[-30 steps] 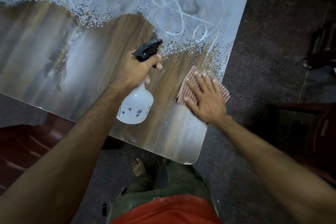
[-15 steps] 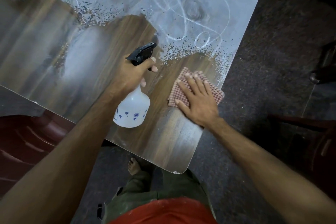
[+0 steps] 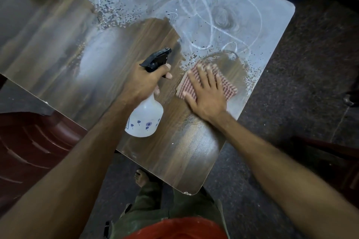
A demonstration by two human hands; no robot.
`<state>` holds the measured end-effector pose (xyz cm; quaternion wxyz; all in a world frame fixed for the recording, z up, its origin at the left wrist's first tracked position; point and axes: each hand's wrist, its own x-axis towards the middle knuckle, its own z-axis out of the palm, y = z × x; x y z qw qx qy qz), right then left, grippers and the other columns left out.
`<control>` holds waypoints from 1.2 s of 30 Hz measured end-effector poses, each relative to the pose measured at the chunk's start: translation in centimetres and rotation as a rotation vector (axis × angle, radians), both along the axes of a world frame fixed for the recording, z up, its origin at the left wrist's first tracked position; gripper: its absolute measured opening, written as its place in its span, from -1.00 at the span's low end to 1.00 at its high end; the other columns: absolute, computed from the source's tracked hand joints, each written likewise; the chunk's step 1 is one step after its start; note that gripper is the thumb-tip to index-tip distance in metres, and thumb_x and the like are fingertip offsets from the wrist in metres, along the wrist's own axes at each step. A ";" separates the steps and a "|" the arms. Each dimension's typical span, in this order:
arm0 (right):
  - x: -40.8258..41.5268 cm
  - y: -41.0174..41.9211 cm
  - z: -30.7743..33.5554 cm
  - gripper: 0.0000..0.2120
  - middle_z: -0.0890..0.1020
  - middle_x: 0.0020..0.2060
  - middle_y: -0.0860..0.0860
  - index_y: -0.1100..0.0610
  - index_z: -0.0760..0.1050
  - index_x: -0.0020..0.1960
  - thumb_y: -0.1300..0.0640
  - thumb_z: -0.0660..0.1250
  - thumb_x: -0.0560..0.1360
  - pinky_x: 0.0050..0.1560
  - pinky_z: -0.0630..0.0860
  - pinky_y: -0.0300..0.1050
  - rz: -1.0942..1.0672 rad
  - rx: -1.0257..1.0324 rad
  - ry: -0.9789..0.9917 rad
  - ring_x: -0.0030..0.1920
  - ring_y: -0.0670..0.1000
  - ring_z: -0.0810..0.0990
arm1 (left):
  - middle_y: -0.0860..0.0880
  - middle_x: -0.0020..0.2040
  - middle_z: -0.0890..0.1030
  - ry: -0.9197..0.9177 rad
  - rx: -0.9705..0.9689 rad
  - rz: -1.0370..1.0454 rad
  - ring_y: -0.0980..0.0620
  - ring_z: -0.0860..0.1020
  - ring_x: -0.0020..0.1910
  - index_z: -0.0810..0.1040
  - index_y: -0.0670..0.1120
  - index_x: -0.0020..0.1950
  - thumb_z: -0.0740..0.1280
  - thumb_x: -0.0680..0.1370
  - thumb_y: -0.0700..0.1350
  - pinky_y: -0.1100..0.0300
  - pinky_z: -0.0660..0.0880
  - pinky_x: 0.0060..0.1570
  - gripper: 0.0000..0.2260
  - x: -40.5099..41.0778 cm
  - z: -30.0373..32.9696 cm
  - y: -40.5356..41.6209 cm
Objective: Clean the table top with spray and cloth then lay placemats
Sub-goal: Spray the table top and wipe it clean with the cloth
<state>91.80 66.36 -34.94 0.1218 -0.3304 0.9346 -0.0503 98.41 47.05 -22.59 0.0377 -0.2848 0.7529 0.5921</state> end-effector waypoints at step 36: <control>-4.8 -6.8 0.3 -0.32 -0.07 0.61 0.11 0.02 -0.10 0.63 -0.29 -0.16 0.62 0.56 -0.17 0.22 0.072 0.016 -0.009 0.60 0.15 -0.14 | -0.14 -0.10 0.71 0.012 -0.030 0.057 0.02 0.44 -0.58 0.61 -0.12 0.13 0.35 0.57 -0.01 0.07 0.45 -0.29 -0.77 0.3 -0.1 -1.1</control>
